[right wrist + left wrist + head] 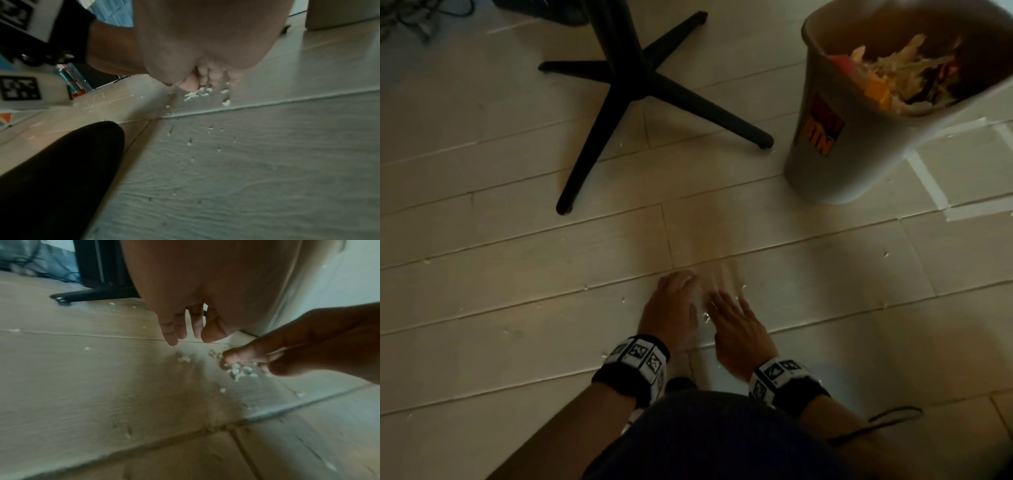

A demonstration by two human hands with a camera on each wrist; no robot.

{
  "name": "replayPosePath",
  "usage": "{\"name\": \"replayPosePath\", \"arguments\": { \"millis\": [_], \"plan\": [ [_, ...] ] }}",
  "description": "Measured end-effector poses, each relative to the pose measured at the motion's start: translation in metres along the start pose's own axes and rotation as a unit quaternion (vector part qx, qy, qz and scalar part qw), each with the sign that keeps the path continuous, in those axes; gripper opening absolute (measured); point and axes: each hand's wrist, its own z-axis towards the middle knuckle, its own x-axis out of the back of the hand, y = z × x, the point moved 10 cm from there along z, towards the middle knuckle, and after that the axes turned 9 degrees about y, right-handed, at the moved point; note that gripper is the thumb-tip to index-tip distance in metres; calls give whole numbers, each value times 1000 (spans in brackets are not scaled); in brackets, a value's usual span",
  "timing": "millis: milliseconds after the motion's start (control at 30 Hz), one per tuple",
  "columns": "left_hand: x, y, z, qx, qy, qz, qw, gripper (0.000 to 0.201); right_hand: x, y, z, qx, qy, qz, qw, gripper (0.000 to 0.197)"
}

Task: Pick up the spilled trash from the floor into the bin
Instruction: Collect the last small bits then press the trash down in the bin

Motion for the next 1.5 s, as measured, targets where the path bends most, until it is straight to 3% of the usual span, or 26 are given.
{"name": "replayPosePath", "arguments": {
  "millis": [100,200,300,400,533,600,733,867,967,1033,1200,1333,1400,1500],
  "plan": [
    [4,-31,4,86,-5,24,996,55,7,7,4,-47,30,44,997,68],
    [-3,-37,-7,109,-31,43,993,56,14,28,14,-104,32,27,994,72],
    [-14,-12,-29,49,-41,46,997,60,16,41,20,-125,25,6,992,77],
    [-21,7,-39,-8,-42,32,999,59,7,31,14,-100,17,-4,995,75],
    [-9,-5,-2,28,-10,13,999,57,-9,9,-4,-58,4,35,998,73],
    [-5,-3,24,11,-4,38,999,59,-6,7,-8,-51,29,77,995,70],
    [-20,6,49,-38,-65,89,993,71,17,25,2,-95,92,95,987,72],
    [-37,19,22,-121,-93,142,978,81,28,43,20,-141,80,52,985,75],
    [-40,23,-12,-163,-78,106,978,79,18,37,24,-128,40,18,991,72],
    [-29,21,-27,-143,-48,25,988,66,9,26,20,-107,28,9,994,73],
    [6,-13,-31,-14,49,-93,994,45,-3,-3,10,-35,35,77,996,71],
    [29,-47,-28,86,158,-140,974,32,19,15,15,-82,113,115,984,69],
    [28,-55,-29,119,152,-148,970,32,24,28,17,-106,122,87,983,71],
    [11,-54,-30,136,70,-76,985,40,19,43,12,-150,102,50,982,70]
  ]
}}
